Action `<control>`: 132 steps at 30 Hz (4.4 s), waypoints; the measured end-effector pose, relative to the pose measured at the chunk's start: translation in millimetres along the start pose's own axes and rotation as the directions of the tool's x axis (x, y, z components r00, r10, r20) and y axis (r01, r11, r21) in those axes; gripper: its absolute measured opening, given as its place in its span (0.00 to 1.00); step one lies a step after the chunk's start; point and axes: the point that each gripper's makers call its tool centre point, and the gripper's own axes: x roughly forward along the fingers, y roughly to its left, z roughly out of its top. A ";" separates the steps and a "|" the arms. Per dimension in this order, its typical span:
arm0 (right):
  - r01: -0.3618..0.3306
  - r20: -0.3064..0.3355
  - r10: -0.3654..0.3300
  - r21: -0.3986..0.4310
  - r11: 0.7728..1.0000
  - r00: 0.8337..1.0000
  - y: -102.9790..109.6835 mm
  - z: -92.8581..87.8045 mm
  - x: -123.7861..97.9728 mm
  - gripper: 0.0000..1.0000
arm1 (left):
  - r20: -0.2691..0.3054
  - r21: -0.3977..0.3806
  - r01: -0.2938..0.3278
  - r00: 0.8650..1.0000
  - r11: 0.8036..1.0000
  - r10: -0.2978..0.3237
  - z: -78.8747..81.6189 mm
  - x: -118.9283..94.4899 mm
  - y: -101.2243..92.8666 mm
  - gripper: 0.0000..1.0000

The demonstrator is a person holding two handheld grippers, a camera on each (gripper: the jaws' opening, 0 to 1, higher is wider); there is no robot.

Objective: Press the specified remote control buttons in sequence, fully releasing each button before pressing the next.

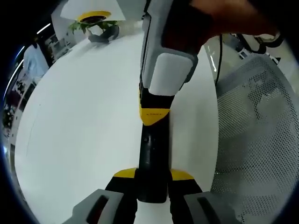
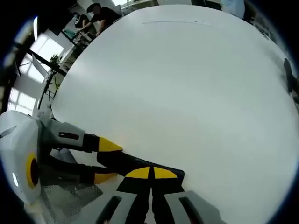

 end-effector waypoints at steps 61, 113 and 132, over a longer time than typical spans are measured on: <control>-0.091 -0.049 0.095 0.087 0.992 0.994 9.9 -18.1 -2.0 0.00 | 0.031 -0.007 0.005 0.999 1.000 -0.004 -0.1 0.4 -0.2 0.24; 0.026 -0.043 -0.027 -0.040 0.999 0.999 2.1 -31.8 -4.0 0.00 | 0.055 -0.017 -0.014 0.998 1.000 0.015 -0.2 -0.3 -0.7 0.25; 0.036 -0.019 -0.038 -0.097 0.995 0.999 1.7 -30.4 -2.6 0.00 | 0.097 0.014 0.011 0.995 1.000 -0.013 0.2 -0.6 -0.8 0.24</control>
